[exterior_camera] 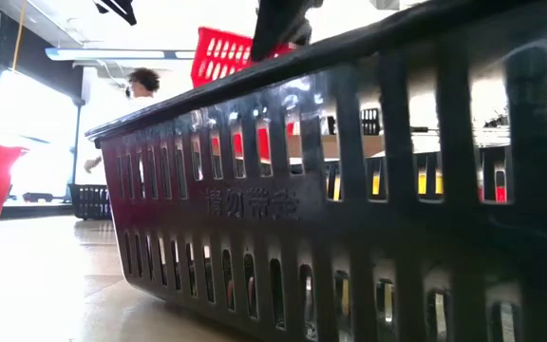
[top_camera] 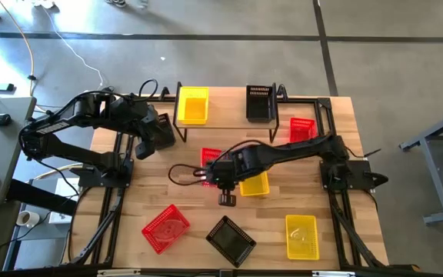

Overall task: Stack baskets on shelf by color
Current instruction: Put the middle red bin on the shelf

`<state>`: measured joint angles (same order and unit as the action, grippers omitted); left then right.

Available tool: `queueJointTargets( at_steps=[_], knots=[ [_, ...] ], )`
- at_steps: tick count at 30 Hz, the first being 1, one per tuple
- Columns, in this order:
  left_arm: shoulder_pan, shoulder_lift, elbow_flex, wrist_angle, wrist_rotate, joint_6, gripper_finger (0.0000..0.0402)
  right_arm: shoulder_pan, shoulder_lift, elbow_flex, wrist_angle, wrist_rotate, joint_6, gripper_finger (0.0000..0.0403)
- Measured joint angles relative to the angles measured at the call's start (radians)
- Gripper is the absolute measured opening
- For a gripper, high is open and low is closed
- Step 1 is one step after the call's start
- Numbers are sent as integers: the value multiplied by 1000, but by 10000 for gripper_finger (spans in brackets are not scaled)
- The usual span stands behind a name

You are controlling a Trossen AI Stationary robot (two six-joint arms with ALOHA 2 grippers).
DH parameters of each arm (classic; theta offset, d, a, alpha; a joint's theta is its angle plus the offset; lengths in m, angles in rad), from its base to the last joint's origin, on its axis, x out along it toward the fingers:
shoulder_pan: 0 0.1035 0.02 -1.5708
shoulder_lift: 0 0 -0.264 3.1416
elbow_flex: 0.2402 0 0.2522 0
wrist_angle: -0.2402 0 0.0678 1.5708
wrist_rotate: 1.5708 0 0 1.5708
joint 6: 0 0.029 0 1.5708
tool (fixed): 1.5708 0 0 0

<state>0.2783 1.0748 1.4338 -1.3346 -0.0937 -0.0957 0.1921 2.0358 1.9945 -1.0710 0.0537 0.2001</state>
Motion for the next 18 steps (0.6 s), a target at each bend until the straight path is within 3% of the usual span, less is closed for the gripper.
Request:
queueJointTargets(
  at_steps=[6,18],
  knots=[
    [0,0,0,0,-2,-34,129,-5,-91,0,1,89,-108,0],
    [1,0,0,0,-4,-61,129,-90,-220,0,-3,408,-381,0]
  ],
)
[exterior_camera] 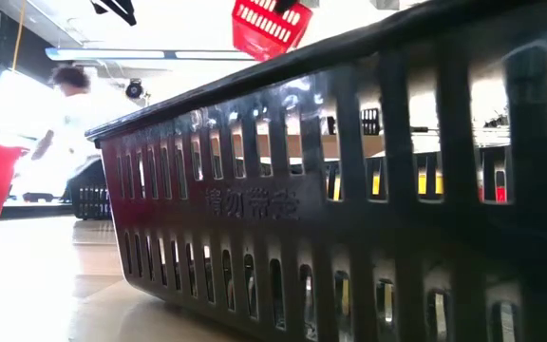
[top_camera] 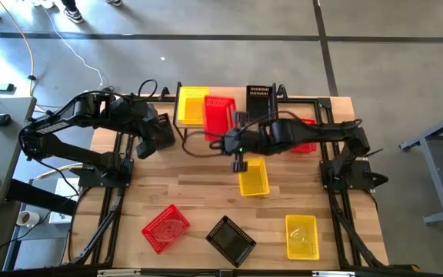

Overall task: Stack baskets on shelf by color
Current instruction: Put the middle red bin on the shelf

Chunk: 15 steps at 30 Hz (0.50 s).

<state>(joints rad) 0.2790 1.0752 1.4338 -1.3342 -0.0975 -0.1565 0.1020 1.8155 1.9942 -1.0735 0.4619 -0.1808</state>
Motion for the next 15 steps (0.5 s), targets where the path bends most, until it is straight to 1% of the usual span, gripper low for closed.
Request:
queueJointTargets(
  at_steps=[3,6,9,15],
  knots=[
    [0,0,0,0,0,-24,129,-47,-7,0,0,36,-58,0],
    [0,0,0,0,0,-39,129,-97,-7,0,-2,36,-109,0],
    [0,0,0,0,-1,-53,129,-148,-4,0,-2,9,-139,0],
    [0,0,0,0,-3,-82,129,-232,-3,0,-2,-59,-142,0]
  ],
)
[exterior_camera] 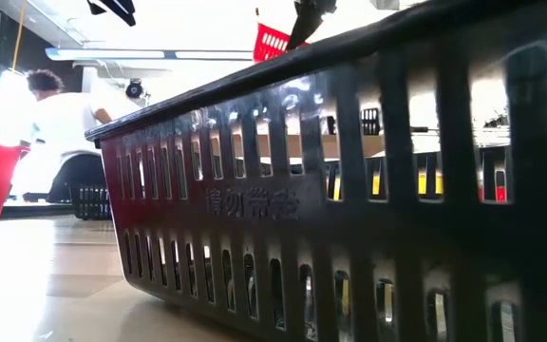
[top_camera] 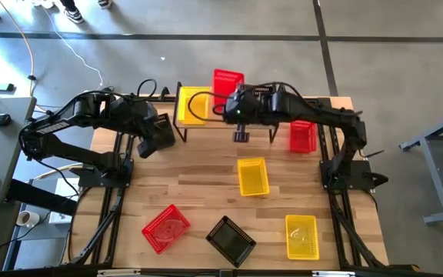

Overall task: Stack baskets on shelf by color
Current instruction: Put the middle red bin on the shelf

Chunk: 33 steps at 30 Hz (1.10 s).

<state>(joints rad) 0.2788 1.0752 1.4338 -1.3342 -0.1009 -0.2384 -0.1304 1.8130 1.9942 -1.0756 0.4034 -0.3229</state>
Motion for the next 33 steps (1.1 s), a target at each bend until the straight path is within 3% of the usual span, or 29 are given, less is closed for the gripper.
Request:
queueJointTargets(
  at_steps=[7,33],
  knots=[
    [0,0,0,0,-17,-66,129,-57,27,0,-6,-92,0,0],
    [0,0,0,0,-45,-118,129,-88,156,0,-89,-161,8,0]
  ],
)
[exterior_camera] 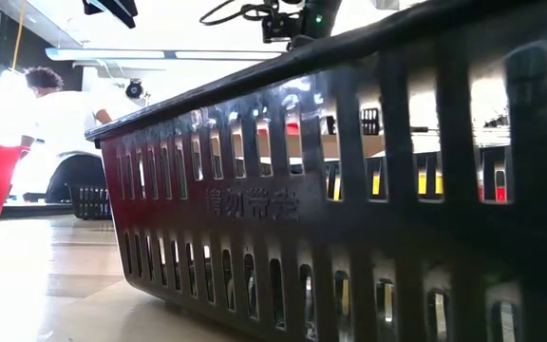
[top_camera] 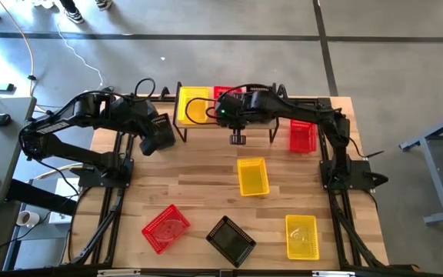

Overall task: Stack baskets on shelf by color
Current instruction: Put the middle red bin on the shelf

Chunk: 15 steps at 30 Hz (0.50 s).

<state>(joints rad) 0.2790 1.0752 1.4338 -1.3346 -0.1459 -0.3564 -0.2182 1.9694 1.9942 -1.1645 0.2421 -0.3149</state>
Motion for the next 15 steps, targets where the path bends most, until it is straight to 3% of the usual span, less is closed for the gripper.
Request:
queueJointTargets(
  at_steps=[15],
  knots=[
    [0,0,0,0,0,9,129,-13,15,0,-6,-32,-5,0]
  ],
)
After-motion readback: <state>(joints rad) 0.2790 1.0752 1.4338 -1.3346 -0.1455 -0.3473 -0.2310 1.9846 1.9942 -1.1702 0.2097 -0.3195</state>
